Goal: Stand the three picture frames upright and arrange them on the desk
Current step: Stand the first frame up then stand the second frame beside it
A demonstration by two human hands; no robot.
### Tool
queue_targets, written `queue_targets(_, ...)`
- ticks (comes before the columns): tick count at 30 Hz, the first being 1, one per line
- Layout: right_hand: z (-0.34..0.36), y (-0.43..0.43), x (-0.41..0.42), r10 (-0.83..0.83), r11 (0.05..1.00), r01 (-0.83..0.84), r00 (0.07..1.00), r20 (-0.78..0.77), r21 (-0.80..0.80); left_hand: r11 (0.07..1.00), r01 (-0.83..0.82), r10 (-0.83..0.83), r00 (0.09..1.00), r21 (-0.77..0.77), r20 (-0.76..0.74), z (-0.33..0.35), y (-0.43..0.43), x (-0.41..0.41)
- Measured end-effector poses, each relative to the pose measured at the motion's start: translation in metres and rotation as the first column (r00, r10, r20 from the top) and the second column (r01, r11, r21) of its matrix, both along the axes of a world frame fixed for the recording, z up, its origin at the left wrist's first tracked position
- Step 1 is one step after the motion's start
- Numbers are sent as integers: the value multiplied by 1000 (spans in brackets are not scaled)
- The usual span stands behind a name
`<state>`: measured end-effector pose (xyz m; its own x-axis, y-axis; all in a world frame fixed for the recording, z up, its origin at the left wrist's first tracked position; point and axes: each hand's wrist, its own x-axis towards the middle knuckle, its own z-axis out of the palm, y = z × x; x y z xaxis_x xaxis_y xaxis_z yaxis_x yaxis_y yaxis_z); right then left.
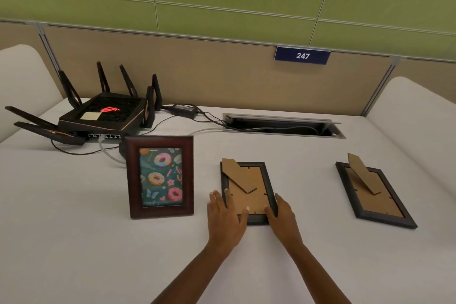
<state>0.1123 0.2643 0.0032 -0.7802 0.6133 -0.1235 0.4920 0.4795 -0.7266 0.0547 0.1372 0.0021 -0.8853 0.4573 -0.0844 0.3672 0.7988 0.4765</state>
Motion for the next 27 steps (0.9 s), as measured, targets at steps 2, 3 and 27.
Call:
queue_targets(2,-4,-2,2,39,999,-39,999,18,5,1000,-27,28,997,-15,67,-2,5,4)
queue_targets(3,-6,-3,3,57,998,-57,998,27,9,999,-41,42,994,-9,100,-2,8,5)
queue_targets(27,5,30,8,-200,864,92,965,-170,-495,642,-597,334,782,481,526,22,21,-7)
